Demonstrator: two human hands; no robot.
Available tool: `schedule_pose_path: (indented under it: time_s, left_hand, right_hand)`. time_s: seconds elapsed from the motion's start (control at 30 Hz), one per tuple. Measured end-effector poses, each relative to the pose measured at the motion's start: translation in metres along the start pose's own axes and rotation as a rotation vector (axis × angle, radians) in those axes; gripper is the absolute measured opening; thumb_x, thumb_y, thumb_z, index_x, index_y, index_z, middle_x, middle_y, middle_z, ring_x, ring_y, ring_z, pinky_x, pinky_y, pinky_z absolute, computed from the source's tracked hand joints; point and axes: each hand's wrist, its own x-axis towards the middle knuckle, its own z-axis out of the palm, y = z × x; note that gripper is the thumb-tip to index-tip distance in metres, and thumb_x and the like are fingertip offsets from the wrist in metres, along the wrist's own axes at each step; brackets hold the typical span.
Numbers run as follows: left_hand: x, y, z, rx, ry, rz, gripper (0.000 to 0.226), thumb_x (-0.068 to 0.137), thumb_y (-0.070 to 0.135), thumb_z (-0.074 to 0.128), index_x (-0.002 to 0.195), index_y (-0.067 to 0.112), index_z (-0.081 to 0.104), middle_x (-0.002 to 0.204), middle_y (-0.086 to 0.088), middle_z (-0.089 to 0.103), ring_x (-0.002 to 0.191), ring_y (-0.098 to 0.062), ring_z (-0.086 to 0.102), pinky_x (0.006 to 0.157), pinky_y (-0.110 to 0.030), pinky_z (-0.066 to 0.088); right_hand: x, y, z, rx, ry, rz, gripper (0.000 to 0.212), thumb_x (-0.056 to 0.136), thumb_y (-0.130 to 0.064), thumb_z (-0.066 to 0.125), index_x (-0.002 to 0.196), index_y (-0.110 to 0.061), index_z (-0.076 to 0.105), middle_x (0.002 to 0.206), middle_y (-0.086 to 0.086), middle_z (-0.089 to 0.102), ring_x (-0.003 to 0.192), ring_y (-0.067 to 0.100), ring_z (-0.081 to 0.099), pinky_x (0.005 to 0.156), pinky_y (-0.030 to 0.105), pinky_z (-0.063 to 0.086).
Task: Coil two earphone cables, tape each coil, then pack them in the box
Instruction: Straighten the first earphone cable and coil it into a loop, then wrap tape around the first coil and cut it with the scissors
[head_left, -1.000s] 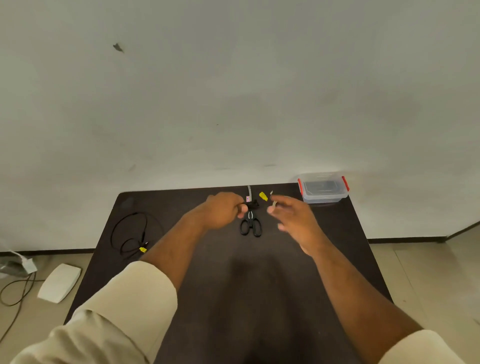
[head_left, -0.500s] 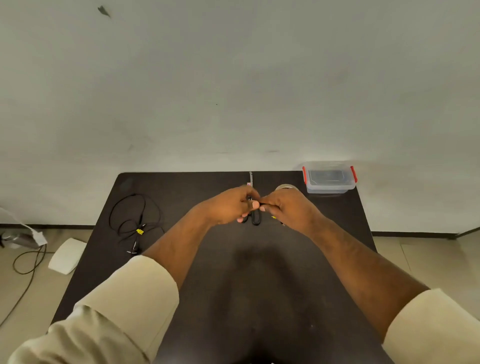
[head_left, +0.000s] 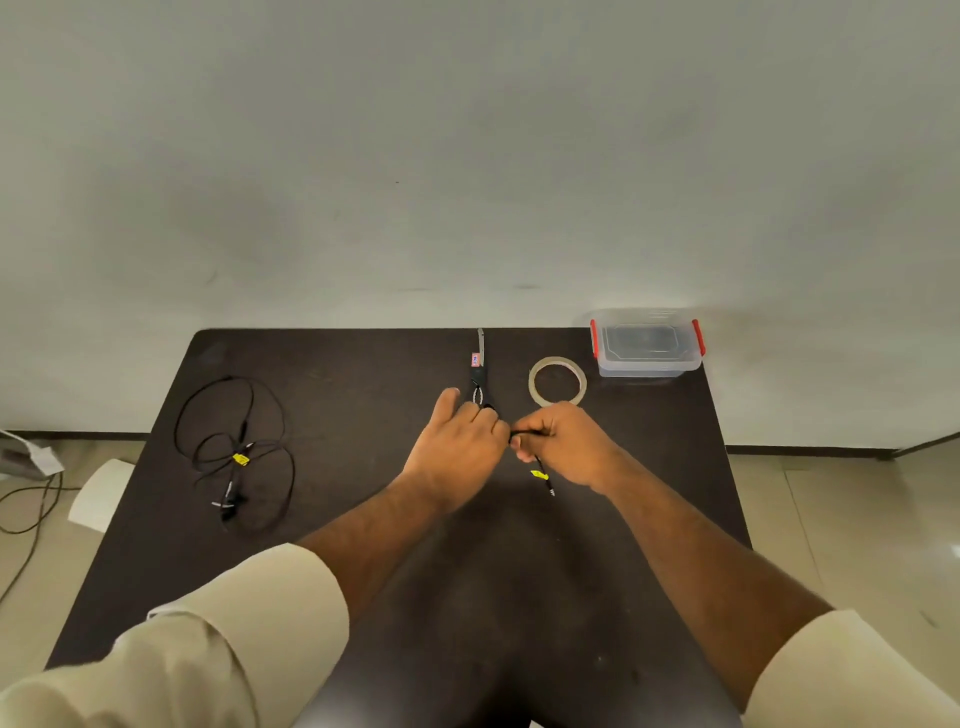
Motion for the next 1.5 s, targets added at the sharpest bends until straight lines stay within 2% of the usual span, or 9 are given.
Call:
schedule_pose_path:
  time_s: [0.13,0.27,0.5,0.63,0.7,0.83,1.07,1.33,1.5]
  left_hand:
    - [0.019,0.004,0.004,-0.077,-0.078,-0.111,0.021,0.092,0.018,0.049,0.111,0.02,0.059,0.112,0.004,0.058,0.128,-0.022,0.039,0.11,-0.058,-0.003]
    - [0.035,-0.006,0.014,-0.242,-0.061,-0.297,0.018,0.093,0.021,0.047,0.101,0.025,0.062,0.107,0.008,0.063,0.128,-0.015,0.04,0.108,-0.053,-0.008]
    - [0.039,-0.023,0.043,-0.59,0.019,-0.718,0.026,0.094,0.021,0.044,0.069,0.023,0.052,0.076,0.009,0.057,0.107,-0.014,0.051,0.109,-0.044,-0.006]
    - [0.036,-0.023,0.049,-0.798,0.004,-0.884,0.029,0.086,0.007,0.036,0.073,0.017,0.059,0.07,0.01,0.064,0.079,-0.003,0.057,0.109,-0.038,-0.001]
    - [0.038,-0.023,0.045,-1.007,0.022,-0.973,0.03,0.089,0.004,0.036,0.076,0.011,0.063,0.065,0.013,0.063,0.064,0.008,0.056,0.101,-0.018,0.003]
    - [0.034,-0.028,0.035,-1.265,0.028,-1.062,0.033,0.099,0.022,0.044,0.077,0.016,0.067,0.075,0.013,0.072,0.073,0.005,0.058,0.085,-0.026,0.022]
    - [-0.005,-0.052,-0.012,-1.911,-0.019,-1.004,0.031,0.101,0.022,0.046,0.074,0.017,0.06,0.108,-0.009,0.071,0.095,-0.01,0.059,0.073,-0.021,0.037]
    - [-0.086,-0.06,-0.034,-2.16,0.048,-0.803,0.025,0.102,0.017,0.043,0.09,0.002,0.06,0.097,-0.014,0.074,0.076,-0.021,0.068,0.066,-0.023,0.056]
    - [-0.125,-0.078,-0.032,-2.112,0.102,-0.717,0.027,0.1,0.017,0.046,0.083,0.006,0.064,0.098,-0.014,0.075,0.083,-0.022,0.068,0.07,-0.027,0.056]
  right_hand:
    - [0.009,0.013,-0.01,0.072,0.032,0.026,0.016,0.086,-0.008,0.069,0.1,-0.011,0.075,0.089,0.007,0.075,0.081,0.011,0.067,0.078,0.027,0.053]
    - [0.038,0.031,-0.033,0.35,0.249,0.144,0.009,0.085,-0.027,0.071,0.094,-0.028,0.074,0.096,-0.01,0.074,0.099,0.01,0.066,0.09,0.027,0.051]
    - [0.102,0.066,-0.026,-0.505,0.409,0.112,0.013,0.091,-0.026,0.06,0.088,-0.014,0.063,0.087,0.002,0.065,0.08,0.021,0.057,0.071,0.029,0.042]
    - [0.118,0.078,-0.009,-0.798,0.428,0.129,0.038,0.087,-0.034,0.067,0.118,-0.017,0.054,0.1,0.006,0.067,0.099,0.026,0.062,0.092,0.042,0.044]
    - [0.12,0.084,-0.007,-0.847,0.442,0.119,0.041,0.088,-0.025,0.066,0.125,-0.017,0.05,0.104,0.007,0.068,0.1,0.026,0.063,0.095,0.043,0.042]
    - [0.107,0.08,-0.003,-0.534,0.524,0.033,0.012,0.088,-0.007,0.061,0.091,-0.013,0.051,0.082,0.006,0.062,0.076,0.021,0.058,0.073,0.039,0.051]
    - [0.039,0.019,0.046,0.138,0.544,-0.155,0.044,0.077,0.001,0.075,0.08,-0.035,0.05,0.075,-0.011,0.066,0.072,0.003,0.064,0.066,0.014,0.05]
    - [-0.02,-0.041,0.127,0.325,0.457,-0.25,0.043,0.076,0.008,0.074,0.088,-0.027,0.051,0.085,-0.008,0.074,0.082,0.011,0.072,0.074,0.022,0.055]
    - [-0.038,-0.074,0.161,0.239,0.466,-0.163,0.039,0.078,-0.015,0.079,0.101,-0.035,0.055,0.084,-0.006,0.075,0.078,0.005,0.07,0.071,0.018,0.053]
